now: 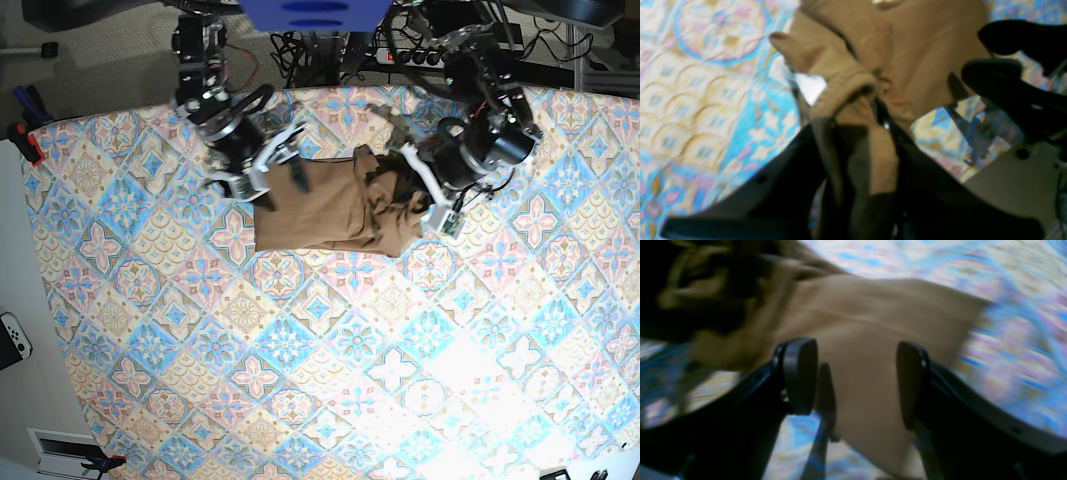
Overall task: Layout the t-shirt on the table in an organized manner, then fold the t-shirt properly
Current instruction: 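Move the left gripper to the strip's other end and grasp it, then fold the end held by the left gripper over onto the right gripper's end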
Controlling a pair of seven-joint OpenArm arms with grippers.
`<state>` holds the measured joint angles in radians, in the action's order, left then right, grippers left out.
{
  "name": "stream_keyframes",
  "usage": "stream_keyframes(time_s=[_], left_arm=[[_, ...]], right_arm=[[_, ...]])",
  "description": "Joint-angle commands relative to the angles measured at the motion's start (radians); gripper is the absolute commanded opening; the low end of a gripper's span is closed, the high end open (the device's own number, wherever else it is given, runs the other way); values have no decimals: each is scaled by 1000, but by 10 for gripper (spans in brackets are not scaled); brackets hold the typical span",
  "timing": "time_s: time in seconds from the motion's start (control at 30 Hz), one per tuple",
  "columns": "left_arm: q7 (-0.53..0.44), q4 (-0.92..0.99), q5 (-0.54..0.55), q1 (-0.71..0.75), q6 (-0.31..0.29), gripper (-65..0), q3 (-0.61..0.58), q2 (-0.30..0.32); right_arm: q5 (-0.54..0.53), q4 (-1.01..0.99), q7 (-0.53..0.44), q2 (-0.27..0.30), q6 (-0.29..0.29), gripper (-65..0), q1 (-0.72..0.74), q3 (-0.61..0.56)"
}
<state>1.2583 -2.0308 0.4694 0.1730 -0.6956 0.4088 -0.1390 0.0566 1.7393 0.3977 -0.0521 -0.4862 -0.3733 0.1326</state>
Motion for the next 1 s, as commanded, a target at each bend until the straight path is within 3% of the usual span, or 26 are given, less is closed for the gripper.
stream_keyframes(time_s=[0.0,0.3,0.53,0.7,0.97], left_arm=[[-30,-21,28,-25,-3,-650,-23,-11],[-33,-18,28,-83,-3,-650,-294,-18],[-191,65,25,-91,-3,-650,-434,-9],[-214,247,30,-148,-3,-650,-515,11],[-216,310,18,-175,-3,-650,-531,11]], right_arm=[[-18,20,-29,-2,-7,-291,4,14],[-18,24,-30,-7,-7,-291,1,129],[-16,21,-30,-5,-7,-291,-31,129],[-16,18,-30,-5,-7,-291,-34,129],[-16,18,-30,-4,-7,-291,-54,149]])
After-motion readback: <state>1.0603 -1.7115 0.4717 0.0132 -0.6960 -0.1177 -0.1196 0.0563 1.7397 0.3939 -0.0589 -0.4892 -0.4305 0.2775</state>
